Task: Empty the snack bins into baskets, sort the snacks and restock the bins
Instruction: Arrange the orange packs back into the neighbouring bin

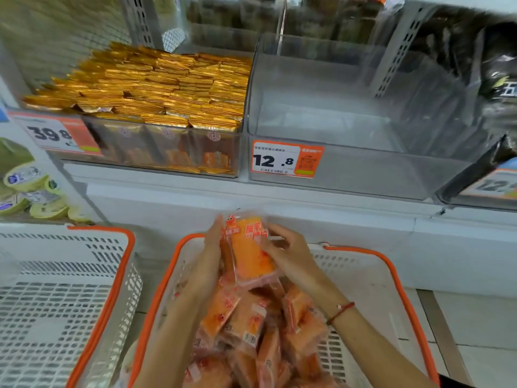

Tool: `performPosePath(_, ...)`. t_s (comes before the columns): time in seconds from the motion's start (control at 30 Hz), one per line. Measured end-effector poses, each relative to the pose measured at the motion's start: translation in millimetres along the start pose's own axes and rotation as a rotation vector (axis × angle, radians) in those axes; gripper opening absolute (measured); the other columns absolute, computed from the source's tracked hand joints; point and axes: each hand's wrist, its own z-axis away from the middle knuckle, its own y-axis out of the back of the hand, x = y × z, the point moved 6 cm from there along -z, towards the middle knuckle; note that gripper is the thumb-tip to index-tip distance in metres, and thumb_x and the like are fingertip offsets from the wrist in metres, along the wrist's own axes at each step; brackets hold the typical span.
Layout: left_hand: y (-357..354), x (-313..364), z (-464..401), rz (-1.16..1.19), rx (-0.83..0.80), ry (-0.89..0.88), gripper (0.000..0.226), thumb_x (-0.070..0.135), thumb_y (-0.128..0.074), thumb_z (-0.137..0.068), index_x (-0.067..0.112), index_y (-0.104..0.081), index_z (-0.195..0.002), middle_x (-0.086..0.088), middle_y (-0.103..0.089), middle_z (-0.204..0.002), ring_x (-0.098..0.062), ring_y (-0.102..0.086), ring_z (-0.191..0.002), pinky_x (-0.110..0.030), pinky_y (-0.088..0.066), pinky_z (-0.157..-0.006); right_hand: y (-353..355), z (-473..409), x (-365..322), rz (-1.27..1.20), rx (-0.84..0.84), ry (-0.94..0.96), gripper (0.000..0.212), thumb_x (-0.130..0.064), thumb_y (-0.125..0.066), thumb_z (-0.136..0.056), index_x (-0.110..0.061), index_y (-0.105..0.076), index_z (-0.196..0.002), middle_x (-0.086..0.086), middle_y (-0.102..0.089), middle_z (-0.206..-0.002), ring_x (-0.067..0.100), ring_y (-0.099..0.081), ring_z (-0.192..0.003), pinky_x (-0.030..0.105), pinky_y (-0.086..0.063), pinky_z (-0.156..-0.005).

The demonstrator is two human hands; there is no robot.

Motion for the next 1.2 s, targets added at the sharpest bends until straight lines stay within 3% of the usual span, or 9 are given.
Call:
performPosePath(0.17, -22.8, 52.9, 42.1, -0.053, 0.009, -0.324, 0.053, 0.058, -0.061, -0.085, 0.033, -0.044, -0.128, 0.005, -0.067, -0.115, -0.010, -0.068, -0.100, -0.038, -0.054, -0.091, -11.4, 32.9, -65.3, 0.095, 0.066, 0.165, 0.028, -0.041, -0.042, -0.101, -0.046, -0.043, -0.128, -0.017, -0.050, -0.125, -0.010, -0.049, -0.111, 0.005, -0.039, -0.092)
performPosePath(0.27, -42.0, 97.5, 64.5, -0.094, -0.048, -0.471, 0.034, 0.040, -0.047, -0.097, 0.031, -0.044, -0.130, 0.009, -0.063, -0.113, 0.009, -0.065, -0.086, -0.008, -0.051, -0.066, -12.1, 45.4, -108.1, -0.041, -0.062, 0.204, 0.031, -0.036, -0.038, -0.103, -0.051, -0.033, -0.130, -0.033, -0.053, -0.118, -0.016, -0.053, -0.109, 0.008, -0.043, -0.088)
performPosePath(0.37, -61.1, 149.9, 68.8, -0.260, -0.101, -0.650, 0.040, 0.061, -0.048, -0.091, 0.042, -0.046, -0.127, 0.010, -0.054, -0.125, -0.001, -0.055, -0.116, -0.027, -0.051, -0.094, 10.1, 49.9, -148.5, -0.125, -0.064, 0.221, 0.025, -0.026, -0.043, -0.102, -0.040, -0.041, -0.123, -0.024, -0.059, -0.113, -0.016, -0.059, -0.094, 0.008, -0.048, -0.076)
performPosePath(0.4, -67.3, 165.5, 66.5, -0.378, -0.112, -0.725, 0.047, 0.070, -0.043, -0.087, 0.046, -0.046, -0.127, 0.013, -0.049, -0.133, -0.006, -0.045, -0.129, -0.039, -0.041, -0.108, 22.4, 47.6, -156.8, -0.159, -0.038, 0.215, 0.021, -0.021, -0.045, -0.101, -0.035, -0.048, -0.118, -0.018, -0.063, -0.110, -0.013, -0.062, -0.090, 0.010, -0.049, -0.076)
performPosePath(0.47, -75.3, 194.4, 54.5, -0.602, -0.063, -0.840, 0.063, 0.083, -0.024, -0.080, 0.051, -0.038, -0.133, 0.021, -0.032, -0.145, -0.001, -0.021, -0.139, -0.036, -0.015, -0.119, 47.3, 41.0, -169.4, -0.255, -0.021, 0.160, 0.020, -0.020, -0.050, -0.098, -0.023, -0.059, -0.116, -0.004, -0.070, -0.111, 0.004, -0.067, -0.097, 0.023, -0.053, -0.087)
performPosePath(0.6, -65.6, 244.1, 18.4, -0.806, 0.189, -0.940, 0.074, 0.067, -0.019, -0.090, 0.026, -0.030, -0.151, 0.008, -0.025, -0.158, -0.004, -0.017, -0.143, -0.023, -0.006, -0.113, 101.9, 2.7, -181.4, -0.434, -0.005, -0.018, 0.037, -0.027, -0.051, -0.096, -0.007, -0.059, -0.126, 0.011, -0.067, -0.122, 0.027, -0.060, -0.118, 0.044, -0.043, -0.107)
performPosePath(0.7, -64.8, 250.6, -18.3, -1.034, 0.153, -0.902, 0.067, 0.057, -0.025, -0.093, 0.026, -0.025, -0.153, 0.008, -0.022, -0.160, -0.009, -0.015, -0.146, -0.024, -0.008, -0.114, 135.5, -46.6, -194.7, -0.341, 0.066, -0.007, 0.038, -0.028, -0.053, -0.096, -0.007, -0.058, -0.128, 0.013, -0.065, -0.125, 0.030, -0.058, -0.121, 0.044, -0.042, -0.107)
performPosePath(0.97, -64.6, 238.9, -51.1, -1.209, 0.146, -0.893, 0.055, 0.052, -0.020, -0.100, 0.043, -0.009, -0.153, 0.024, -0.012, -0.159, 0.001, -0.013, -0.145, -0.021, -0.017, -0.111, 132.9, -208.2, -161.3, 0.044, 0.120, -0.022, 0.026, -0.018, -0.058, -0.096, -0.009, -0.057, -0.120, 0.009, -0.065, -0.113, 0.014, -0.063, -0.081, 0.023, -0.047, -0.061)
performPosePath(1.2, -63.5, 236.6, -52.3, -1.196, 0.131, -0.896, 0.059, 0.064, -0.008, -0.091, 0.054, -0.001, -0.149, 0.042, -0.005, -0.148, 0.030, -0.001, -0.125, -0.003, -0.010, -0.098, 128.8, -265.1, -145.7, 0.119, 0.137, 0.074, 0.049, -0.021, -0.069, -0.089, -0.014, -0.048, -0.133, 0.003, -0.057, -0.125, 0.021, -0.056, -0.112, 0.031, -0.050, -0.087)
